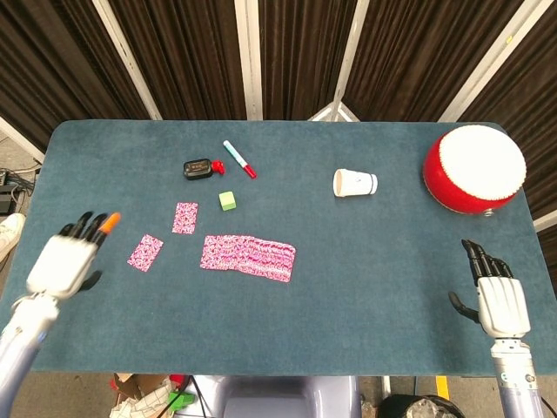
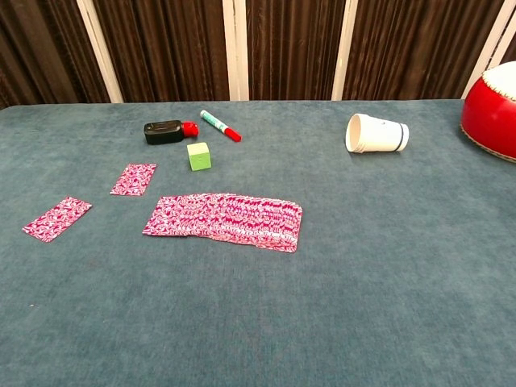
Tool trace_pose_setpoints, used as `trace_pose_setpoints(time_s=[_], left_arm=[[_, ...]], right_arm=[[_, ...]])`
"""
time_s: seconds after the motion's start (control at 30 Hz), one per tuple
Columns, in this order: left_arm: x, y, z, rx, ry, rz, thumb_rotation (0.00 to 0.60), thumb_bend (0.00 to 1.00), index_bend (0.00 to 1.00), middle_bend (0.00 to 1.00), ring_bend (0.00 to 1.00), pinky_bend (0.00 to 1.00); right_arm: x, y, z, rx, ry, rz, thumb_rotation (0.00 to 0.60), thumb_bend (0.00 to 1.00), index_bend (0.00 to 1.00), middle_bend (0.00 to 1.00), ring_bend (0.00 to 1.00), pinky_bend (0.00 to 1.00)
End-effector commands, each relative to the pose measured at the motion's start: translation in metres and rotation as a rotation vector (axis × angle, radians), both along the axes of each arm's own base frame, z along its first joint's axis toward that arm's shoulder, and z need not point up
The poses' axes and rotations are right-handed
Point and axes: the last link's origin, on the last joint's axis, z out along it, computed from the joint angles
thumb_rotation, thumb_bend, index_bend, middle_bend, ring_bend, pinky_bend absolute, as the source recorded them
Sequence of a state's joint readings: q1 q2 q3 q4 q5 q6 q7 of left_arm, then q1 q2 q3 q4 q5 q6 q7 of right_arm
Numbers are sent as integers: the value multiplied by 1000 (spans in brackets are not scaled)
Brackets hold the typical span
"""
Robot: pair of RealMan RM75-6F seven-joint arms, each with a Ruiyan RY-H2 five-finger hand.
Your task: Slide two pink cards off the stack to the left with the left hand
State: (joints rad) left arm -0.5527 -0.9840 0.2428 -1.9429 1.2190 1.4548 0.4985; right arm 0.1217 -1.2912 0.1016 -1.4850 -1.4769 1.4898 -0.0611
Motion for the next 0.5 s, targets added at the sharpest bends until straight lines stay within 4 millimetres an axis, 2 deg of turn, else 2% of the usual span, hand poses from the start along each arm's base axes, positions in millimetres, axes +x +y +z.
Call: trace_pose_setpoints(time_s=[0.03, 0.23, 0.5], left_arm=[[-36, -63, 6, 79, -72, -12, 600, 399, 34, 40, 48, 205], [-35, -82, -1, 122, -86, -48, 600, 399, 42, 37, 48, 200], [-38, -84, 0, 148, -93, -47, 600, 399, 43, 26, 48, 198]], right_arm=[[0, 0, 0, 3, 4, 2, 600, 284, 14, 150, 228, 238], [-1, 0, 0, 0, 18, 7, 600, 284, 14, 150, 228, 238], [-1, 0, 1, 0, 33, 14, 600, 285, 14, 150, 228, 238]])
